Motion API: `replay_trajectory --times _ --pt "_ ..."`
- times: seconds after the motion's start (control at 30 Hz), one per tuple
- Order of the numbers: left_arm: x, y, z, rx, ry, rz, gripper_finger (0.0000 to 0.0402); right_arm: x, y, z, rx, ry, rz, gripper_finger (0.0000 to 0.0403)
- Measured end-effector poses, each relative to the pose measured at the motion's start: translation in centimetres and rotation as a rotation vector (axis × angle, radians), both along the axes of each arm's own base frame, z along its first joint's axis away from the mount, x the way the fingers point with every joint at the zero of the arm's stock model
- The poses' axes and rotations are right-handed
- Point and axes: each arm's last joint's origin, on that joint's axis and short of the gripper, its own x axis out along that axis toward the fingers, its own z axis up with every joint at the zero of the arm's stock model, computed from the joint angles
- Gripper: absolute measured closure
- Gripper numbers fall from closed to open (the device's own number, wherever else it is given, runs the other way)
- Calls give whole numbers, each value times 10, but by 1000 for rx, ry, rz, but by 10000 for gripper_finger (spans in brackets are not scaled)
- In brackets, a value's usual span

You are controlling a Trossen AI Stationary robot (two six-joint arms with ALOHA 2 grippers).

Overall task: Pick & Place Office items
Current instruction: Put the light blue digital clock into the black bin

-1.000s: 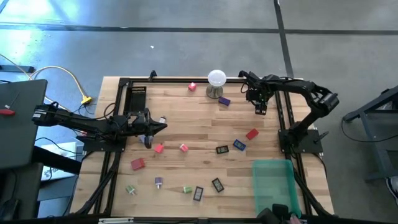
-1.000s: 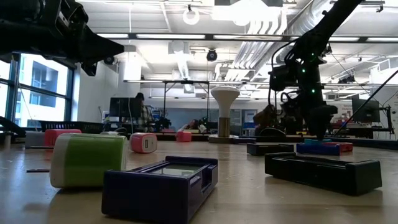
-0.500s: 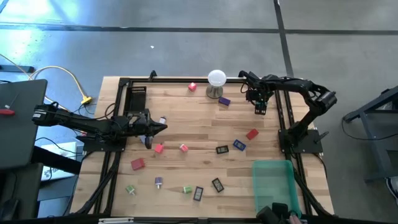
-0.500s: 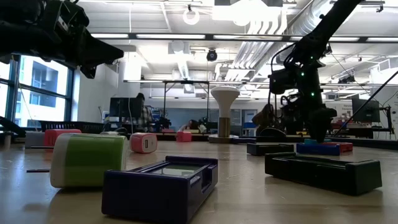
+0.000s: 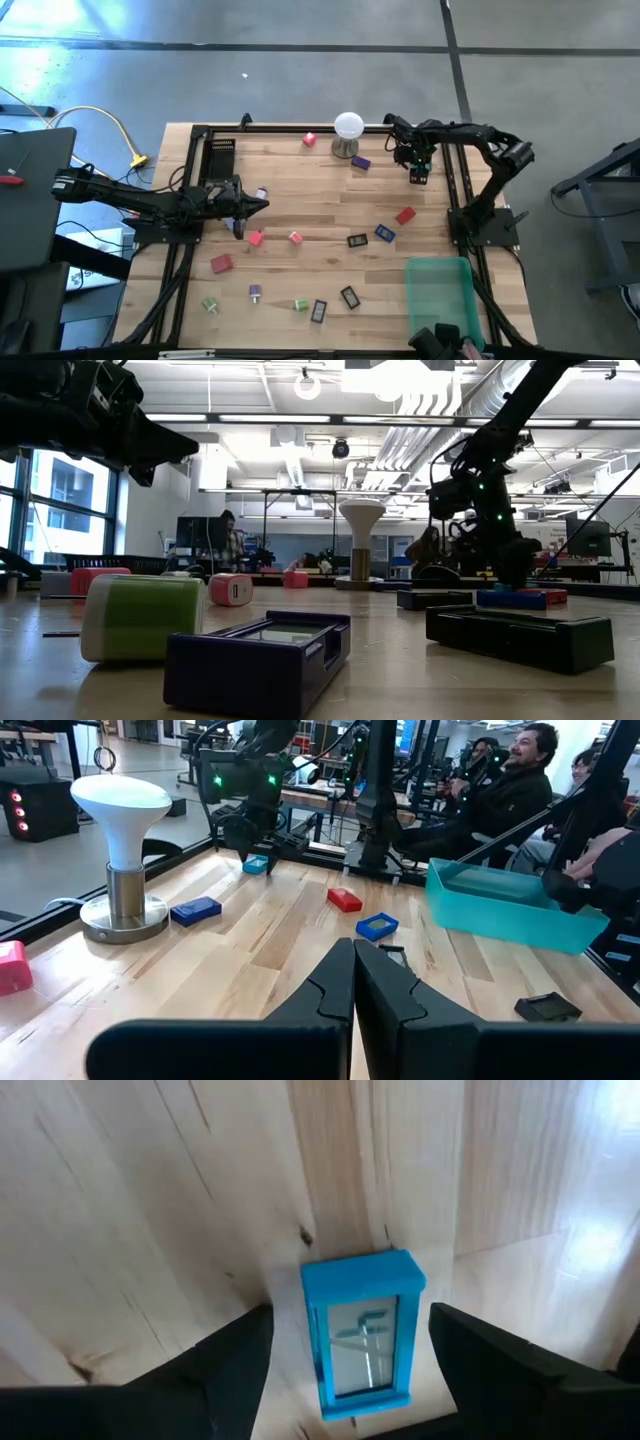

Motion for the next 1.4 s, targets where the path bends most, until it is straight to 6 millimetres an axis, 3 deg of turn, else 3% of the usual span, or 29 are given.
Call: replay_trajectory --times 0.17,0.47,0.73,0.93,1.4 --pt "0 0 -1 1 5 0 401 0 0 0 7 -3 -2 177" --pt "0 0 -1 1 13 -4 401 0 -2 0 -43 29 24 273" --pt "0 0 -2 2 19 -4 401 0 -1 0 -54 54 8 258" --pt "0 0 -2 2 19 -3 401 6 8 3 -132 162 31 276" --pt "0 0 -2 -16 16 -3 401 21 46 39 -216 106 107 276"
